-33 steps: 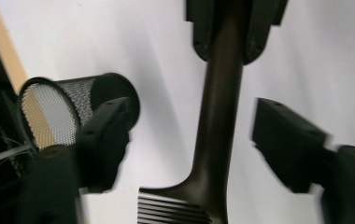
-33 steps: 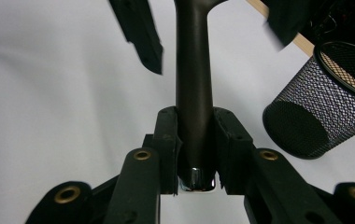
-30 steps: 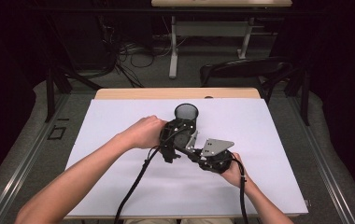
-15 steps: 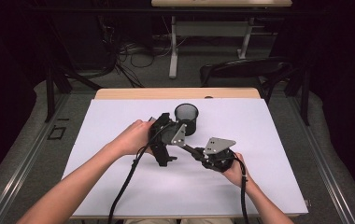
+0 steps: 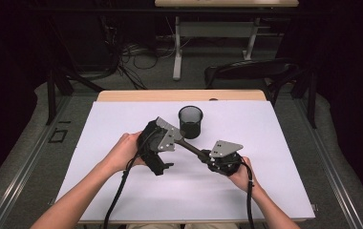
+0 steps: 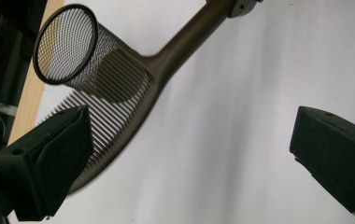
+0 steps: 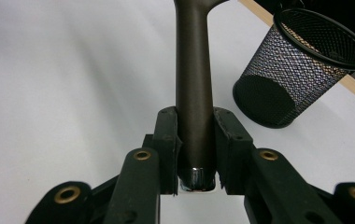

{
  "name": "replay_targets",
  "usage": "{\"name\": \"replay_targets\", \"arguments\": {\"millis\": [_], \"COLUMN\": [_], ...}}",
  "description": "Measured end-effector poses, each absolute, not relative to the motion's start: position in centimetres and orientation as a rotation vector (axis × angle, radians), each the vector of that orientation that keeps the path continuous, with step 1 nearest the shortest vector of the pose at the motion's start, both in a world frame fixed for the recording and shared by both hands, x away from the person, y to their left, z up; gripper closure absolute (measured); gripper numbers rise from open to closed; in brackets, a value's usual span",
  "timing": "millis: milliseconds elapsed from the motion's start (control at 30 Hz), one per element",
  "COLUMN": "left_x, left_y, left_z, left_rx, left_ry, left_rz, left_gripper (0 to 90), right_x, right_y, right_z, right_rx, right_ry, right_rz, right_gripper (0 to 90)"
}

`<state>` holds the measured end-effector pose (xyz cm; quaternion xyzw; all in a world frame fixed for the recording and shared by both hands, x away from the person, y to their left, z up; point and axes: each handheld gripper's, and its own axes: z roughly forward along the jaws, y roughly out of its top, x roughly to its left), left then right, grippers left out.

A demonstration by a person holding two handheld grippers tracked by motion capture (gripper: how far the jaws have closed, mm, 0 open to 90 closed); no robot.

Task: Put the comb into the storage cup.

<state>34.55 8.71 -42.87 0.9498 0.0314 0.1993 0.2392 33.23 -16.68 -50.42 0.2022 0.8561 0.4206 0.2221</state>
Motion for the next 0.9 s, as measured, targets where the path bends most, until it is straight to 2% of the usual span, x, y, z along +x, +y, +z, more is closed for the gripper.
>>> {"name": "replay_targets", "arguments": {"millis": [900], "left_x": [33.9], "left_y": [13.0], "left_z": [-47.8], "left_rx": [2.337], "left_ry": [0.453], "left_rz": [0.448], "left_gripper": [0.0], "right_x": [32.8], "right_y": [-16.8], "right_z": [-49.9], "right_rx": [0.598], "right_ry": [2.291], "right_rz": [1.199], "right_gripper": [72.7]}}
